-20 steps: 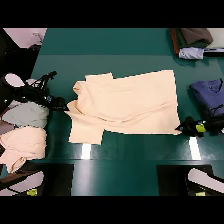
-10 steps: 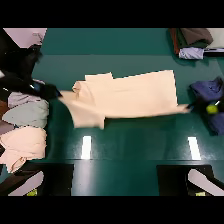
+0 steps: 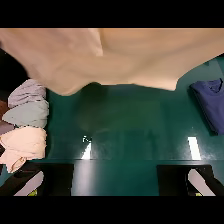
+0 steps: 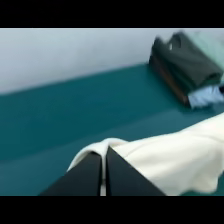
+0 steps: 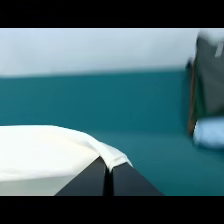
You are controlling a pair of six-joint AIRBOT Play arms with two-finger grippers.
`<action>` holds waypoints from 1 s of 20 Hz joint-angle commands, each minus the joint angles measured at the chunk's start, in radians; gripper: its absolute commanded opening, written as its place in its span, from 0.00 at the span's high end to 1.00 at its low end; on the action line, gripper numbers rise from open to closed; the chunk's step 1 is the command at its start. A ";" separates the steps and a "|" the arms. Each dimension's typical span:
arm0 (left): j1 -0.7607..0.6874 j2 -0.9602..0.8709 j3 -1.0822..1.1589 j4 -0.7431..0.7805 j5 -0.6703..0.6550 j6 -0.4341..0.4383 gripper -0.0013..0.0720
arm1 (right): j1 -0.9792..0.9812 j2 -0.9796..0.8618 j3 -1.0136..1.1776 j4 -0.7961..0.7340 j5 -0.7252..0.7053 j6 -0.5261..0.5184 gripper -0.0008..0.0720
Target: Fold the shirts.
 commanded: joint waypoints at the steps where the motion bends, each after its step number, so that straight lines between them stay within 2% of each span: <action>1: 0.000 0.032 0.196 -0.020 0.124 -0.038 0.95 | -0.002 0.045 0.207 -0.002 -0.021 0.005 0.97; 4: 0.000 0.103 0.196 -0.083 0.195 -0.034 0.95 | -0.002 0.060 0.315 -0.061 -0.010 0.037 0.97; 7: 0.000 0.148 0.196 -0.090 0.203 -0.014 0.95 | -0.002 0.060 0.370 -0.177 0.045 0.084 0.97; 9: 0.000 0.140 0.169 -0.049 0.149 -0.009 0.95 | -0.002 0.060 0.317 -0.183 0.062 0.088 0.97; 12: 0.000 0.127 -0.054 -0.031 0.122 -0.011 0.95 | 0.000 0.008 0.184 -0.180 0.138 0.091 0.97; 16: -0.007 0.005 -0.351 -0.031 0.003 -0.006 0.95 | 0.000 -0.164 0.024 -0.180 0.309 0.091 0.97; 20: -0.059 -0.237 -0.481 -0.025 -0.049 0.014 0.95 | 0.007 -0.344 -0.147 -0.182 0.344 0.090 0.97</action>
